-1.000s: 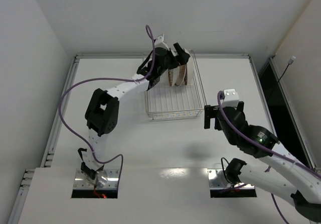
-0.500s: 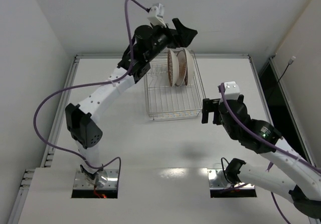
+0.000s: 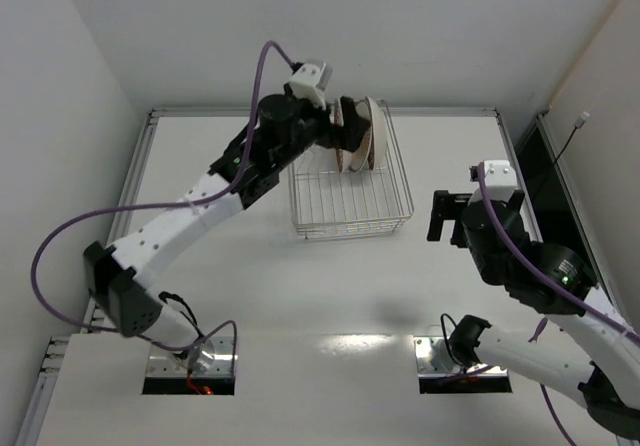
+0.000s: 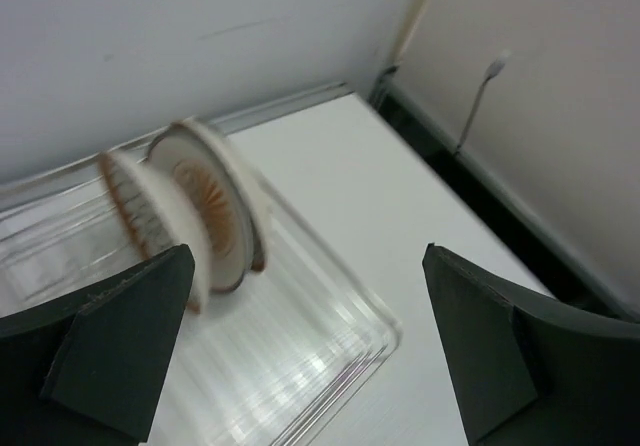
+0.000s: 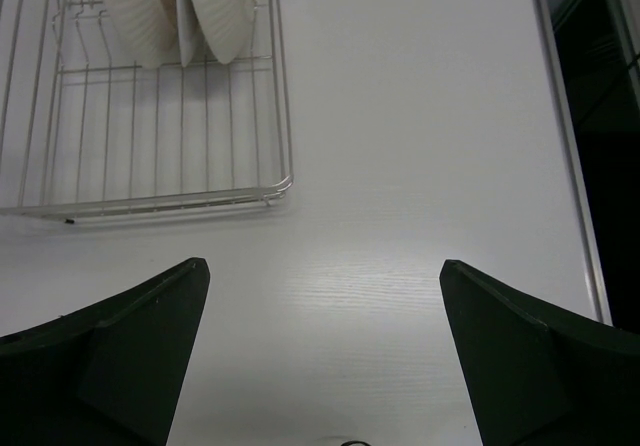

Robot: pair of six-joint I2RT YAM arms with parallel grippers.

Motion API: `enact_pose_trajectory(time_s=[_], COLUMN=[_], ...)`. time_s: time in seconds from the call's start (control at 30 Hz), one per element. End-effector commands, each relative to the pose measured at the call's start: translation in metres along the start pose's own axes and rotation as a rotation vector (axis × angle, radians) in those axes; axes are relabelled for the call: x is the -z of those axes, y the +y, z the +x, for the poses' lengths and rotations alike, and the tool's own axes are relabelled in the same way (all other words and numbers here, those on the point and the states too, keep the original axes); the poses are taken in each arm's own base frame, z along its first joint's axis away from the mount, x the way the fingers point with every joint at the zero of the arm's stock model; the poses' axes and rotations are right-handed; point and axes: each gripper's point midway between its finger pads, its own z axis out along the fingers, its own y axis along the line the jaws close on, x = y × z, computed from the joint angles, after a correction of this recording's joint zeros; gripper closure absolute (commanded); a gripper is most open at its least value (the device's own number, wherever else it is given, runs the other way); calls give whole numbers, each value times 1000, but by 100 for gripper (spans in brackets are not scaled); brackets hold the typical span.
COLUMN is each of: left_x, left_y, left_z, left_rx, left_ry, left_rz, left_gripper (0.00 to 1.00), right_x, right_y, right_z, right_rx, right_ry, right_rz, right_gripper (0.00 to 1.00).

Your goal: Load the plates into the dish rack

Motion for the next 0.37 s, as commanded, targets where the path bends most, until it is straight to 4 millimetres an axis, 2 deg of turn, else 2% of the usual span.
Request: enact_pose_trajectory(time_s=[0.0,0.03,0.07,0.13,0.17,0.23,0.33], left_x=[75,88,111,130,137,148,153], left_y=[38,54,81,106,122,136,151], left_z=[-41,-41,-39,-31,-12,-3,16], left_rx=[-160,-167,-165,-191,-212,-243,-279], left_ry=[-132,-148,-173,-183,-145,-132,-83], left_rz=[-237,-292,-378,-451,-502,-558,-619], left_gripper=[0,0,0,0,0,0,0], right_x=[5,4,1,0,-1,-5,-12], right_y=[-23,-25,-26,-29,-30,-30,-35], right_z=[-5,-3,2,6,9,12,16], right_rx=[16,22,36,41,50,61,123], right_ry=[0,8,21,27,29,34,49], right_rz=[115,134,153,168,181,193,270], right_gripper=[0,0,0,0,0,0,0])
